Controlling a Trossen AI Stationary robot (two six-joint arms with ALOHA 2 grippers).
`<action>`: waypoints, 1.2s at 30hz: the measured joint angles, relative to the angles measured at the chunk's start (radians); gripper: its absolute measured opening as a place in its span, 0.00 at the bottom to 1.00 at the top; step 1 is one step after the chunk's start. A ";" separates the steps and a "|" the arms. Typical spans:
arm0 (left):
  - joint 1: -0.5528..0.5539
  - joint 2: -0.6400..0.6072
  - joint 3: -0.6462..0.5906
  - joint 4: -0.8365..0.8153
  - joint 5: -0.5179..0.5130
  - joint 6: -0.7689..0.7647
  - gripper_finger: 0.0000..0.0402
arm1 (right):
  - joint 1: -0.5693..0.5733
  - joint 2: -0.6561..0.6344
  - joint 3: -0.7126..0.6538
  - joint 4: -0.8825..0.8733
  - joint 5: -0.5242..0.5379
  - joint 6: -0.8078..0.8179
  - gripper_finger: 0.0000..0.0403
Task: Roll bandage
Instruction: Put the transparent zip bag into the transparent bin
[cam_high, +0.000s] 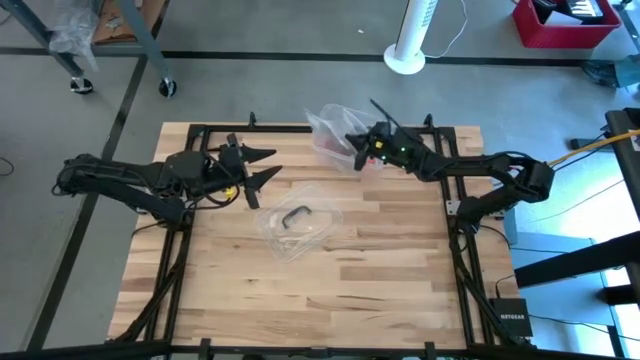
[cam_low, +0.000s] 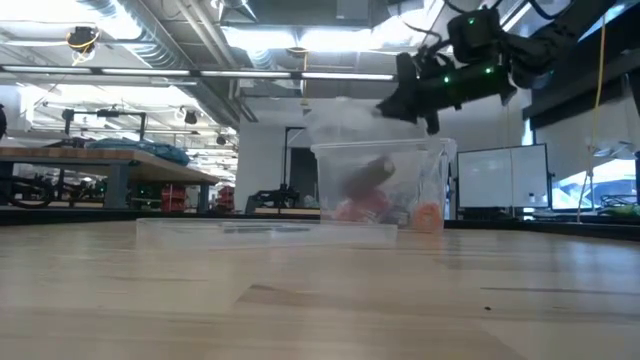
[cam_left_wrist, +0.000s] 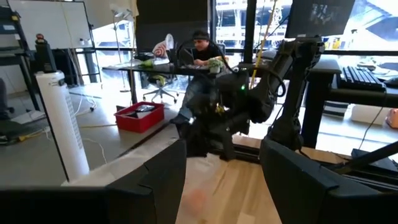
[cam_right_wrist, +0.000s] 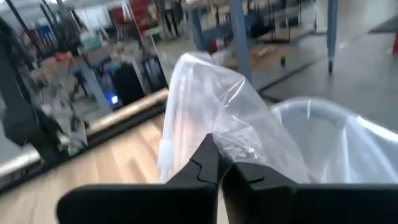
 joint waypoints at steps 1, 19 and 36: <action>0.000 0.000 0.000 0.000 0.000 -0.003 0.49 | 0.000 0.001 0.000 -0.024 -0.009 -0.003 0.02; 0.005 0.000 0.000 -0.012 0.000 -0.028 0.49 | 0.000 -0.051 0.182 -0.715 0.063 -0.186 0.08; 0.005 0.000 0.000 -0.082 0.000 -0.071 0.49 | -0.002 -0.019 0.681 -1.249 0.037 -0.316 0.46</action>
